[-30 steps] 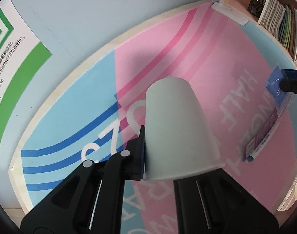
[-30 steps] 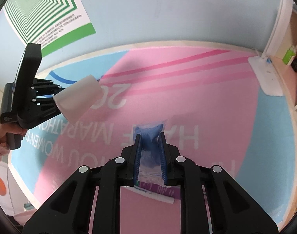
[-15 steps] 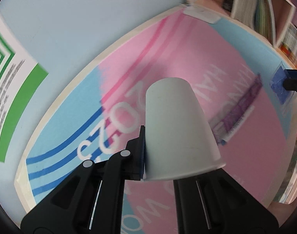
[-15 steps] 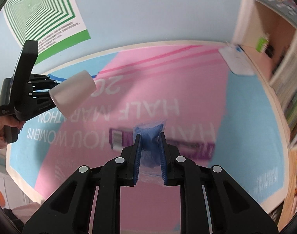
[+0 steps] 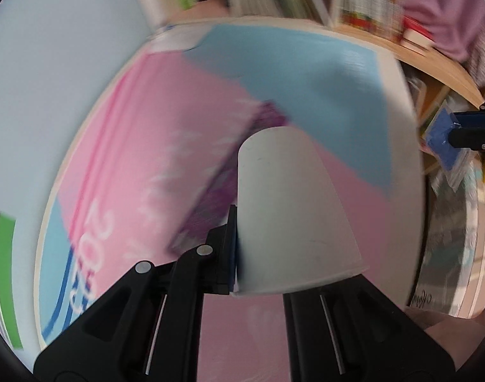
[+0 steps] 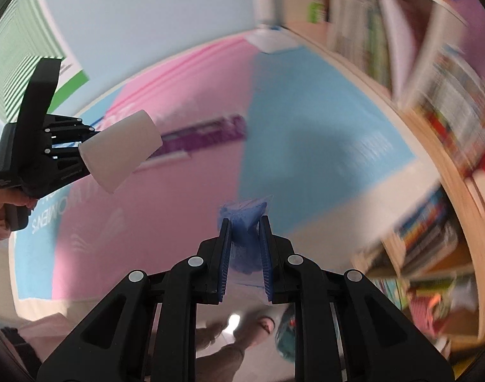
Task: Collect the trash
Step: 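Carry the paper cup and blue bag over to the wastebasket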
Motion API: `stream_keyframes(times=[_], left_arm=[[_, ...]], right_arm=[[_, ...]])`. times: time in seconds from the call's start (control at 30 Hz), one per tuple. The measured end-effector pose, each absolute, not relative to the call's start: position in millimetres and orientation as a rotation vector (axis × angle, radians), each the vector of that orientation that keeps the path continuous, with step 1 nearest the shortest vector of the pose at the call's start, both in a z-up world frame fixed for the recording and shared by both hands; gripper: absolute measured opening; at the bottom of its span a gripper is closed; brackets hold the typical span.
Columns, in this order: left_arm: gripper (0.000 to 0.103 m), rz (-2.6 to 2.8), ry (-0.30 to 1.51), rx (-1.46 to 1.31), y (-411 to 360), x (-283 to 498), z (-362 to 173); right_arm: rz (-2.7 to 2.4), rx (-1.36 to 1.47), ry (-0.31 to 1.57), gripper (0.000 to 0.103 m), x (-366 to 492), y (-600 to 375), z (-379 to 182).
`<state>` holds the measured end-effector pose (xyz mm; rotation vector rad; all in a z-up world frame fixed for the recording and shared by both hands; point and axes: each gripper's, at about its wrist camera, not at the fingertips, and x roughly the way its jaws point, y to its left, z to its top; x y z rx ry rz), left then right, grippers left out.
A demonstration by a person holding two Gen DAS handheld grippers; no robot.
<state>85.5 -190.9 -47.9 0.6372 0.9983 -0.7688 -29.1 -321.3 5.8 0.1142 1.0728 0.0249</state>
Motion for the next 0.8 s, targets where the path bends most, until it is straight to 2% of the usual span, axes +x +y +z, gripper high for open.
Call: stream_keyframes(times=[0.4,0.8], left_arm=[[0.005,-1.061,0.940,0.807,-307.6,-37.9,-62.3],[0.005,-1.243,0.976,0.923,-370.1,-149.5,-87.0]], right_arm=[[-0.225,0.324,1.071,0.019,-187.8,-400.1,-11.5],[-0.330,0.469,1.070,0.019,-296.0,-440.5,-31.6]])
